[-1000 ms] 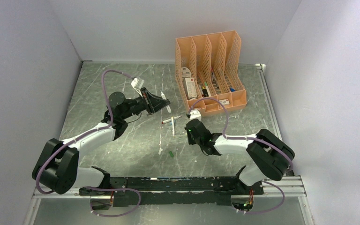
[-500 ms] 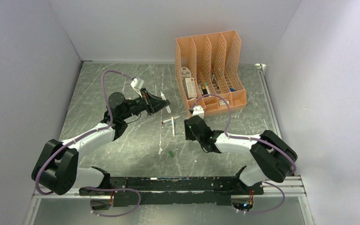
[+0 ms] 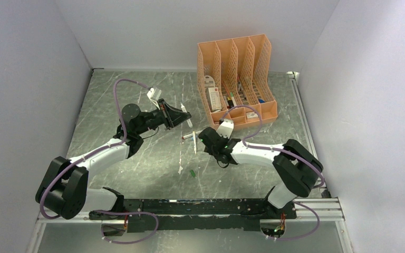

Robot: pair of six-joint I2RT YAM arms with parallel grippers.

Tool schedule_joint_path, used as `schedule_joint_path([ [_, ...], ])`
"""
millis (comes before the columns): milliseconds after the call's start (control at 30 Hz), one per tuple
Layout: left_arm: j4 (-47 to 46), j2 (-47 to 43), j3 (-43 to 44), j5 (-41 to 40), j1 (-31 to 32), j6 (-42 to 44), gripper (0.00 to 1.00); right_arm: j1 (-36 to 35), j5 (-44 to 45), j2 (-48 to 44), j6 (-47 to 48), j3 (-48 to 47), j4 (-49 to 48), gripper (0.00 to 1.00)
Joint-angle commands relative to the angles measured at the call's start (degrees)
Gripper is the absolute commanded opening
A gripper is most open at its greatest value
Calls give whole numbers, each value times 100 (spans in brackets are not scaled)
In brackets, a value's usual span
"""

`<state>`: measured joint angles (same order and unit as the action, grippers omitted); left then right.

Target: Insert the pens into the pen caps

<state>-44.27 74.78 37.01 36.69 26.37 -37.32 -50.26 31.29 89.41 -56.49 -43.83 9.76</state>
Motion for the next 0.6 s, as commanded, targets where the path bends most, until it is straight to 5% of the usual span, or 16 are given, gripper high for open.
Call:
schedule_joint_path([
  [0, -259, -2, 6, 161, -57, -61, 7, -38, 407, 351, -1298, -445, 1065, 45],
  [333, -188, -44, -10, 156, -62, -13, 7, -28, 501, 912, -1851, -940, 1605, 46],
  [567, -212, -84, -105, 126, -86, -21, 7, -32, 418, 1018, -1637, -1017, 1709, 25],
])
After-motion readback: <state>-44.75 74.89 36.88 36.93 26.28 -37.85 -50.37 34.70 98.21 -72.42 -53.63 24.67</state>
